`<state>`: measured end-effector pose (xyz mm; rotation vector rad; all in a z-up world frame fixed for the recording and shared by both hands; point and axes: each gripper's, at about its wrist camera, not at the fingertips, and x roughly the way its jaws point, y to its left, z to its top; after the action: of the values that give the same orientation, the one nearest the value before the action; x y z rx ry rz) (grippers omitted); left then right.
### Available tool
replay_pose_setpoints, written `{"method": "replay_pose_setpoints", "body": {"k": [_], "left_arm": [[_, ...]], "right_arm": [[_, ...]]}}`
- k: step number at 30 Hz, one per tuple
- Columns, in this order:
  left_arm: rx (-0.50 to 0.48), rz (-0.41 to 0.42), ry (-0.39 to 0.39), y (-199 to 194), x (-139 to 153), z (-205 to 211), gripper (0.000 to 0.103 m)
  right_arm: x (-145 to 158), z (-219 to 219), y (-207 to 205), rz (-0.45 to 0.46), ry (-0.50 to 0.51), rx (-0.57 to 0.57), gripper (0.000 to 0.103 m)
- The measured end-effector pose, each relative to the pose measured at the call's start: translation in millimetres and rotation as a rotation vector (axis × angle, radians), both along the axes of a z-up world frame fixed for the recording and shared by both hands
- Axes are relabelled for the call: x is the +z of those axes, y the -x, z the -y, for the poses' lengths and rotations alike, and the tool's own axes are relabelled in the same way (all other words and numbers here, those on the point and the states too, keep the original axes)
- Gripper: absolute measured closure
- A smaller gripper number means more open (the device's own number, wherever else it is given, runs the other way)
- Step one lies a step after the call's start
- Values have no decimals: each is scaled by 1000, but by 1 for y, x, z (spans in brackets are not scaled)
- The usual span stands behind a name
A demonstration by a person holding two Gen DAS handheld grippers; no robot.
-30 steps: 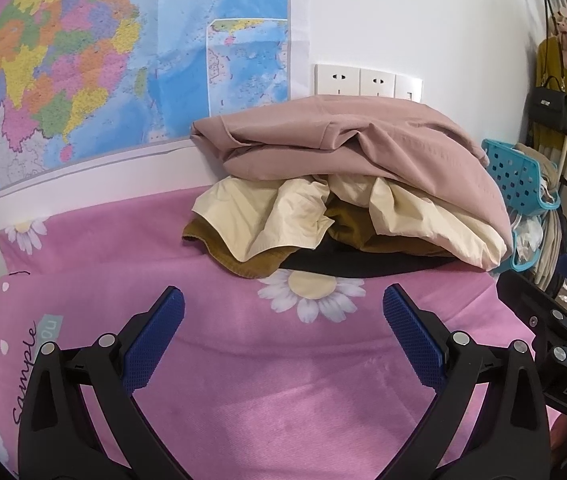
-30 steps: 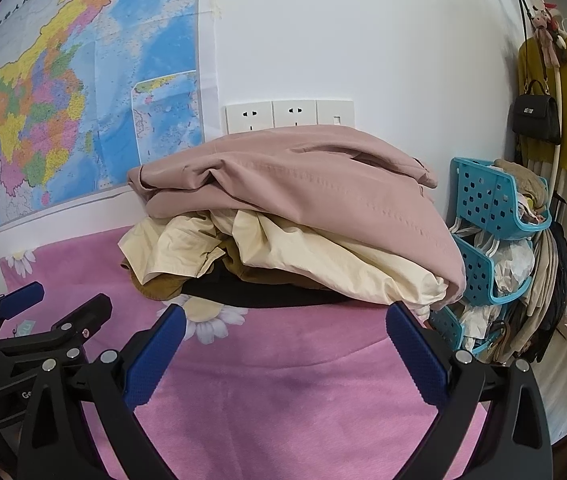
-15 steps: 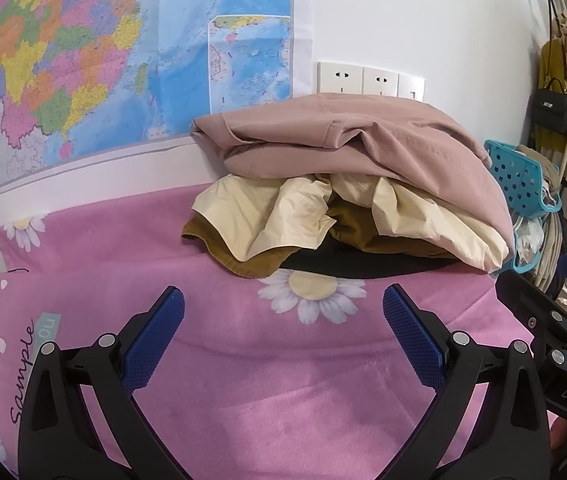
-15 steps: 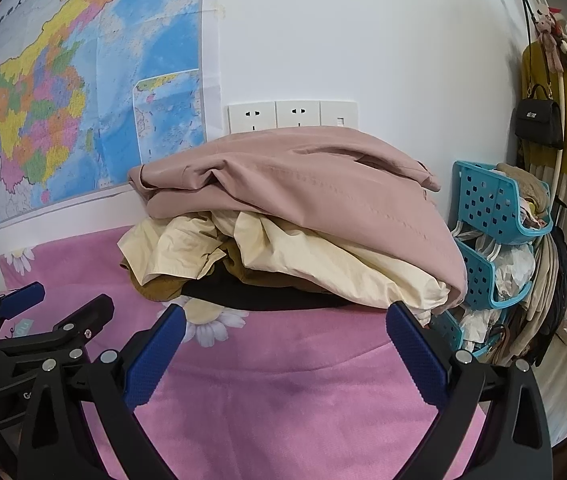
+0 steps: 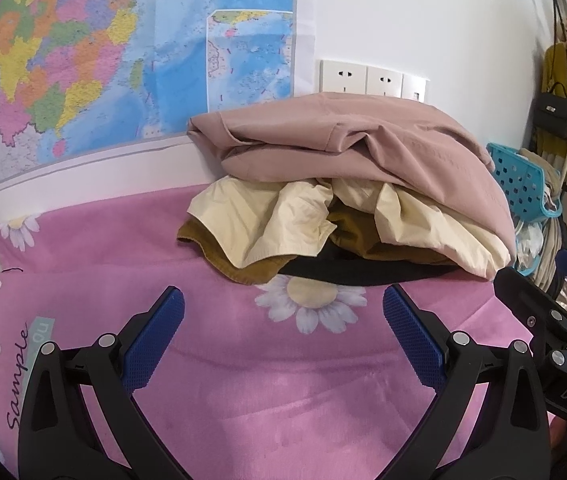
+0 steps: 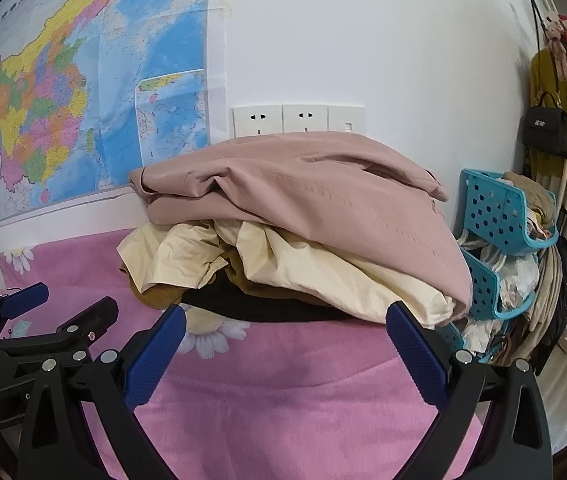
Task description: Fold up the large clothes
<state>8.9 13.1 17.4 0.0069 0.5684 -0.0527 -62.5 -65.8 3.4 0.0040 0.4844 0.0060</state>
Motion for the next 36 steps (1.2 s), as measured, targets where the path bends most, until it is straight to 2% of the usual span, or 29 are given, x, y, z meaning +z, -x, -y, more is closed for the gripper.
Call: {"method": "replay_pose_setpoints", "body": {"k": [6,11,14,17,19,21,25,27,28,29,30,32,36], "left_arm": [[7,-15,15,-18,0,-4,5],[37,-19,-2,-39,-2,-16,5],[65,-25,-20,-58,-3,-30,5],[103,-36,-25,-77,-6,-49,5],[123,-44,-29,-86,-8,-60,5],[135,-56,-22,-95,-10,-72,5],[145,-72,-15,-108,-16,-86,5],[146,-77,-15,-115,-19,-91,5],[144,-81,-15,-117,-20,-91,5],[144,-86,-14,-121,-22,-93,5],[140,-95,-11,-125,-24,-94,5],[132,-104,-7,-132,-27,-94,5],[93,-105,-5,-144,-26,-90,5]], "right_arm": [[10,-7,-21,32,47,16,6],[22,-24,-56,59,118,69,6],[28,-45,-93,51,188,133,6],[28,-77,-139,29,308,180,6],[26,-96,-161,28,380,201,6],[25,-108,-174,46,410,227,6],[18,-120,-211,-39,445,251,10],[12,-123,-219,-54,476,256,13],[8,-125,-222,-55,510,260,23],[6,-125,-223,-59,520,266,41],[6,-123,-225,-73,505,275,49],[13,-120,-223,-79,466,303,77],[51,-104,-209,-34,375,338,88]]}}
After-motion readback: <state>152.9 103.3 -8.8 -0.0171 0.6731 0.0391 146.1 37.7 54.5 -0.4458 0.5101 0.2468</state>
